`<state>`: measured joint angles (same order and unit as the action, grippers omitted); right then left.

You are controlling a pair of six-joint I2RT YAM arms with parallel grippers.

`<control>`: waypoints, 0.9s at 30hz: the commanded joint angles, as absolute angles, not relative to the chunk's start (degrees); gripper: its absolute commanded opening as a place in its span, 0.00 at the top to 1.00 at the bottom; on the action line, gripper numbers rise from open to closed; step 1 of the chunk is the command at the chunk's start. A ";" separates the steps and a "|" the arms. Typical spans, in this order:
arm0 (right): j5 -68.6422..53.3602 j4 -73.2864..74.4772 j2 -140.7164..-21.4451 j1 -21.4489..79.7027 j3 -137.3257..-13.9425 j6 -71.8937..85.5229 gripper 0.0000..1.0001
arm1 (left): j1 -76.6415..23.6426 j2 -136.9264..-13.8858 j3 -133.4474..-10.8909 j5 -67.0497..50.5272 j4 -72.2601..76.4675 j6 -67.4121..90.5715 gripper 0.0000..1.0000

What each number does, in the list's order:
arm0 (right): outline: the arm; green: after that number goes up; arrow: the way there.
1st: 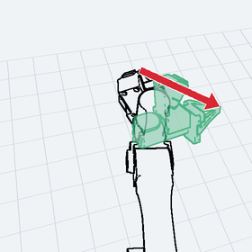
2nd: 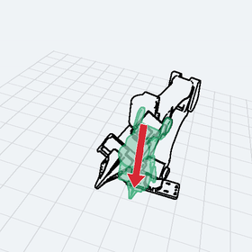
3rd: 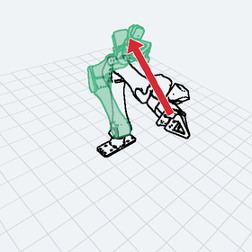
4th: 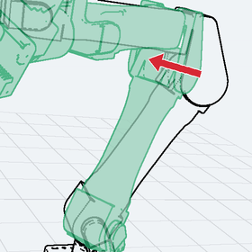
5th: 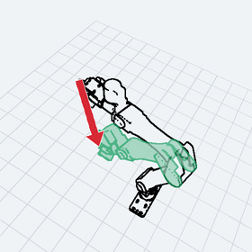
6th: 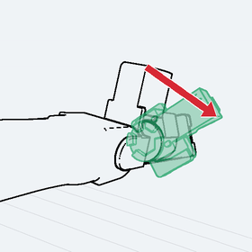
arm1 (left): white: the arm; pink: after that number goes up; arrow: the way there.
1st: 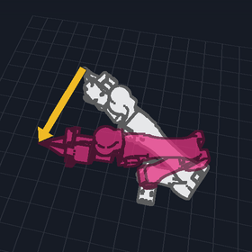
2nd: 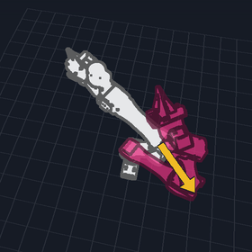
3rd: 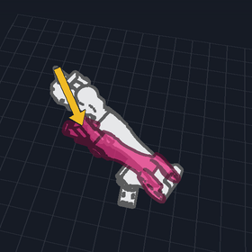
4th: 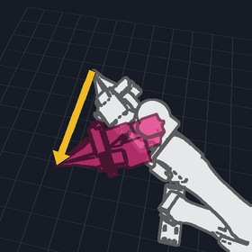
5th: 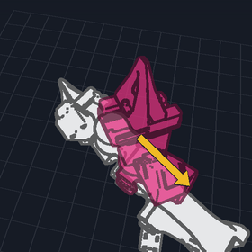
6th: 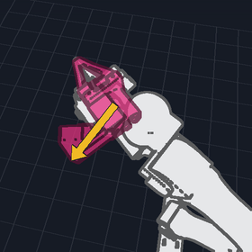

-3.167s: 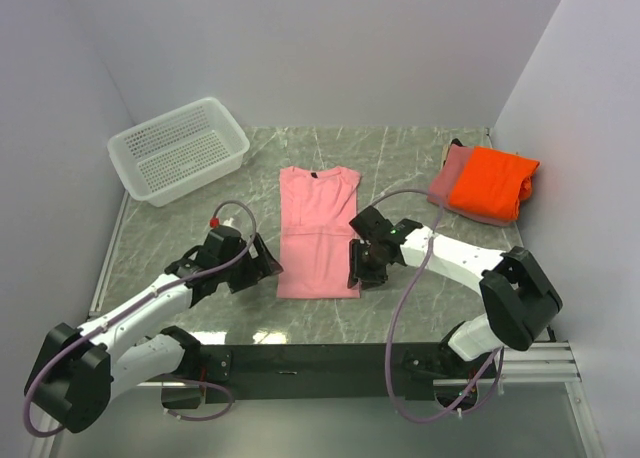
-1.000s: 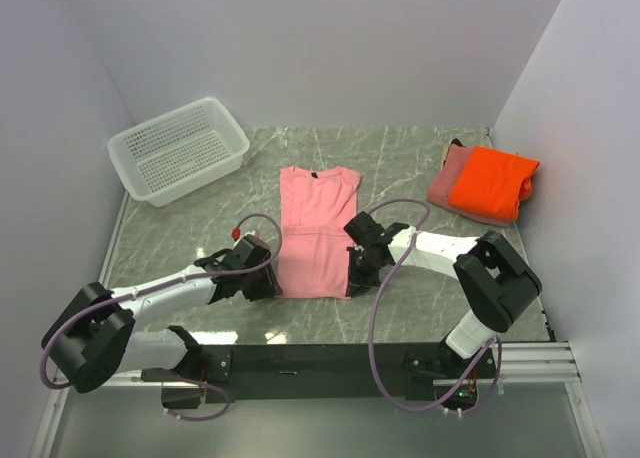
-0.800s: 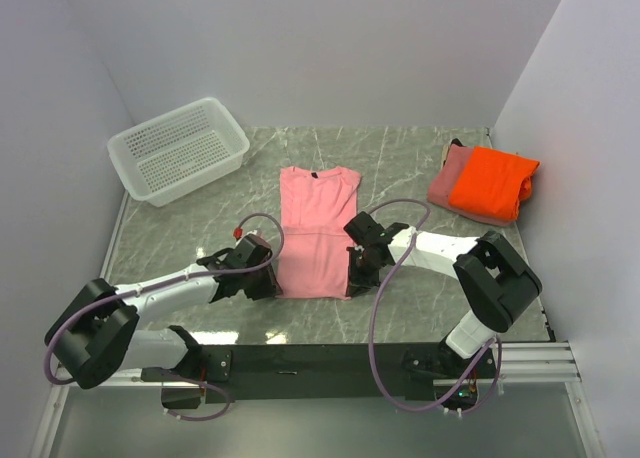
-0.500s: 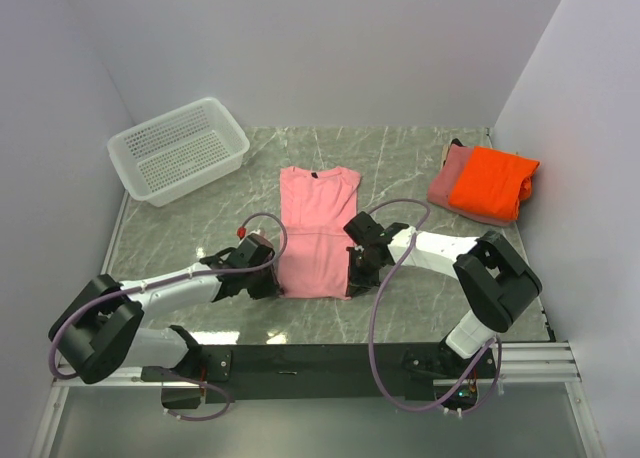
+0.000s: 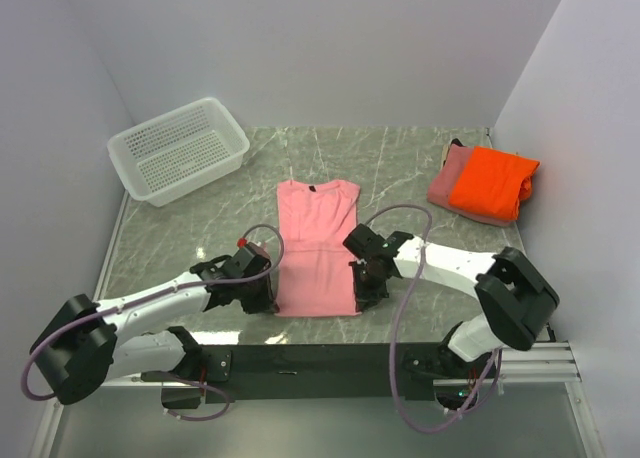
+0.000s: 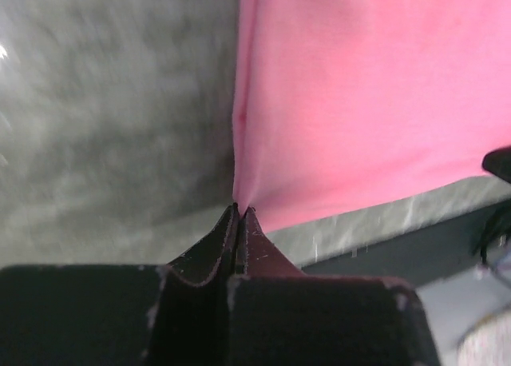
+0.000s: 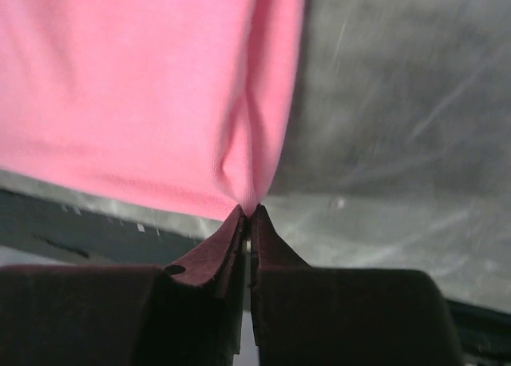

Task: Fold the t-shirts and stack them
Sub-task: Fold the tshirt

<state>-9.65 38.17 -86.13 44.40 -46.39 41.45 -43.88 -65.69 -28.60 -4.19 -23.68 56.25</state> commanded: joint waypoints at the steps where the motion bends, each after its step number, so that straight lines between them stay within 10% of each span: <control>1: -8.78 47.97 -80.61 47.53 -44.91 40.78 1.00 | -45.70 -61.89 -29.27 -8.34 -31.20 55.89 1.00; 27: -7.48 75.50 -61.08 65.75 -63.54 64.52 1.00 | -70.32 -49.74 -51.50 -0.18 -54.15 83.94 1.00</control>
